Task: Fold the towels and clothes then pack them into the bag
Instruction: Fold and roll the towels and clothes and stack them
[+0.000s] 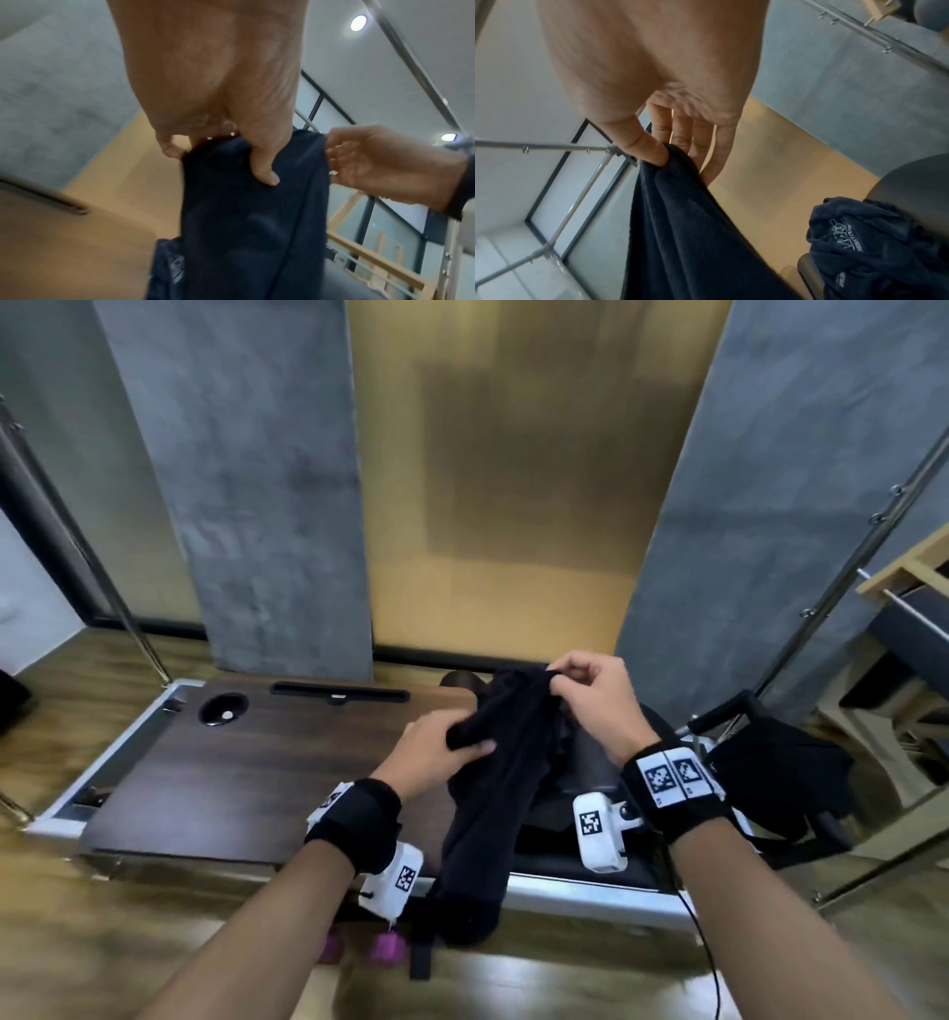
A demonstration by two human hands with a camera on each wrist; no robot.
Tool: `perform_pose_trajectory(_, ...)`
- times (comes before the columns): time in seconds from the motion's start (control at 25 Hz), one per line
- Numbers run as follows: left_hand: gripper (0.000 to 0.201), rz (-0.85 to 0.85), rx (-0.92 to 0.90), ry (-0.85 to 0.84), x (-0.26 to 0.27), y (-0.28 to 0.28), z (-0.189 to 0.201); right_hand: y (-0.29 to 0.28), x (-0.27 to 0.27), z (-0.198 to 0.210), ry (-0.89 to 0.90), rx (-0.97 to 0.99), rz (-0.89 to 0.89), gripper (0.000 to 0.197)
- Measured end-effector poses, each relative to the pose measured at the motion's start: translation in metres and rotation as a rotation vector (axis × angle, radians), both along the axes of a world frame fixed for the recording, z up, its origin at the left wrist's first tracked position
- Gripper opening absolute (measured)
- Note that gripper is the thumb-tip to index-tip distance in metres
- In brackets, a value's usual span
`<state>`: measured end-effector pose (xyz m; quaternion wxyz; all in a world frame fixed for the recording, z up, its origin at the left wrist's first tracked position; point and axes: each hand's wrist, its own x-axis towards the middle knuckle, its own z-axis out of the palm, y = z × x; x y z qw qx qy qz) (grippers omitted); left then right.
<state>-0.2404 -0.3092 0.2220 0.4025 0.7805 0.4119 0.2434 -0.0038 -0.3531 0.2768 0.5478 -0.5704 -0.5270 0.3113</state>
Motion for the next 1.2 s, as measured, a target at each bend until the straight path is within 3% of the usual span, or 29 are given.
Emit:
perform_pose_trajectory(0.04,0.018,0.014,-0.038,0.027,-0.021,-0.006,-0.008,-0.007,-0.005,0.002,0.039,0.005,-0.049,0.021)
perform_pose_trajectory(0.12,0.011,0.043,-0.099,-0.135,-0.056,-0.014,-0.016,-0.026,-0.020,0.001,0.031,-0.028,-0.095,0.025)
perform_pose_trajectory(0.24,0.011,0.058,0.005,-0.328,-0.088,-0.021,0.002,-0.054,-0.068,-0.005,-0.152,-0.094,0.061,0.040)
perform_pose_trajectory(0.32,0.012,-0.017,0.082,-0.313,-0.093,-0.028,0.017,-0.064,-0.111,-0.008,-0.230,-0.115,0.231,0.053)
perform_pose_trajectory(0.4,0.019,-0.074,0.111,-0.261,-0.102,-0.039,0.026,-0.071,-0.152,-0.010,-0.243,-0.072,0.258,0.050)
perform_pose_trajectory(0.56,0.021,-0.055,0.094,-0.268,-0.142,-0.045,0.032,-0.077,-0.197,-0.007,-0.238,0.026,0.075,0.025)
perform_pose_trajectory(0.68,0.031,-0.148,-0.003,-0.204,-0.182,-0.044,0.020,-0.079,-0.212,-0.003,-0.121,0.065,0.007,0.035)
perform_pose_trajectory(0.76,0.027,-0.196,-0.076,-0.071,-0.213,-0.045,0.001,-0.079,-0.224,0.001,-0.066,0.109,-0.012,0.028)
perform_pose_trajectory(0.92,0.020,-0.089,0.004,0.094,-0.281,-0.033,-0.034,-0.072,-0.229,0.001,0.055,0.097,-0.147,0.030)
perform_pose_trajectory(1.08,0.025,0.101,0.084,0.032,-0.339,-0.008,-0.035,-0.067,-0.211,-0.007,0.134,0.021,-0.325,0.014)
perform_pose_trajectory(1.2,0.019,0.191,0.120,-0.161,-0.365,0.008,-0.025,-0.068,-0.205,-0.019,0.148,-0.032,-0.383,0.009)
